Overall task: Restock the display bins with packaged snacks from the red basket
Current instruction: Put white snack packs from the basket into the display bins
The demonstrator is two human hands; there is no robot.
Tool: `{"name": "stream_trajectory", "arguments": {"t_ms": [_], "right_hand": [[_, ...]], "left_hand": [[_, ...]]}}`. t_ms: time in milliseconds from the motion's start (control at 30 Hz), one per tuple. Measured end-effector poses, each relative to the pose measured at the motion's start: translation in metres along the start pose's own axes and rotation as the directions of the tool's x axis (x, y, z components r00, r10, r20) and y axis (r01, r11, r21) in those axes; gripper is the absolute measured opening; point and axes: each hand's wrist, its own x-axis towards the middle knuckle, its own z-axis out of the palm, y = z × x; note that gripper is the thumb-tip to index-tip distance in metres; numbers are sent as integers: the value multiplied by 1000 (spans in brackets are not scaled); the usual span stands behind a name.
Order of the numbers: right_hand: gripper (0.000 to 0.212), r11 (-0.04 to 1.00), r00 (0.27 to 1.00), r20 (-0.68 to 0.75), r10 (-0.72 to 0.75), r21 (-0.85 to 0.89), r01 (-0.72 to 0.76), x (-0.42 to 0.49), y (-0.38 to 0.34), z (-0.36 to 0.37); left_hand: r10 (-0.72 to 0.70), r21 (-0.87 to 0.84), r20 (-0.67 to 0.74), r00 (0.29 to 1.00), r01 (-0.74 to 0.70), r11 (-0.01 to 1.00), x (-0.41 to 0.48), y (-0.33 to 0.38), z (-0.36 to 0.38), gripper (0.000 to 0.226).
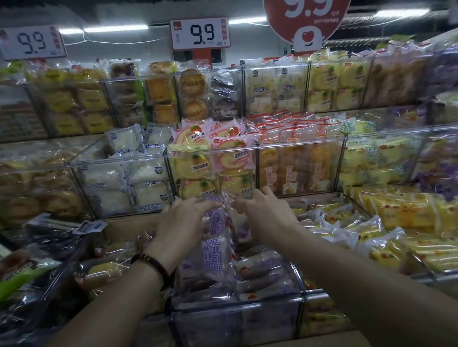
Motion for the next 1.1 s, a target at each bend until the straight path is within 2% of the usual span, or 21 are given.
{"name": "stream_trajectory", "arguments": {"t_ms": [67, 333, 467, 600, 700, 800, 833, 900, 967, 1033, 1100], "right_hand": [[63, 1000, 1000, -5, 19, 9, -19, 1, -4, 0], [53, 991, 996, -17, 87, 105, -84, 3, -5, -5], [46, 997, 998, 5, 64, -30, -64, 2, -8, 3], [58, 998, 999, 34, 33, -61, -31, -5, -6, 9], [67, 998, 996, 81, 45, 33, -48, -9, -4, 6], [73, 992, 994, 91, 53, 113, -63, -14, 0, -5], [67, 993, 997, 49, 52, 103, -56, -17, 1, -11], [47, 994, 994, -96, 52, 105, -42, -25, 1, -20], [40, 962, 979, -184, 90, 270, -38, -37, -5, -25], [44, 869, 989, -101, 112, 492, -49, -51, -15, -25], [56, 805, 998, 42, 53, 590, -68, -66, -26, -19]], "left_hand": [[-5, -8, -6, 1000, 5, 1000, -1, -1, 2, 61], [-48, -94, -42, 998, 44, 995, -1, -7, 9, 69], [-45, -63, 1, 999, 45, 997, 0, 0, 13, 69], [-13, -84, 69, 998, 19, 996, 4, 4, 12, 64], [-24, -127, 107, 994, 38, 991, 5, -1, 8, 67], [-19, -380, 136, 990, 70, 922, 2, -7, -11, 67], [-24, -447, 116, 993, 74, 892, 1, -10, -20, 63], [-29, -446, -23, 999, 16, 895, -6, -18, -36, 43], [-45, -415, -105, 993, -3, 910, -24, -24, -45, 24], [-60, -417, -43, 997, 36, 908, -49, -32, -44, 23], [-56, -379, 78, 995, 82, 922, -72, -37, -34, 37]]}}
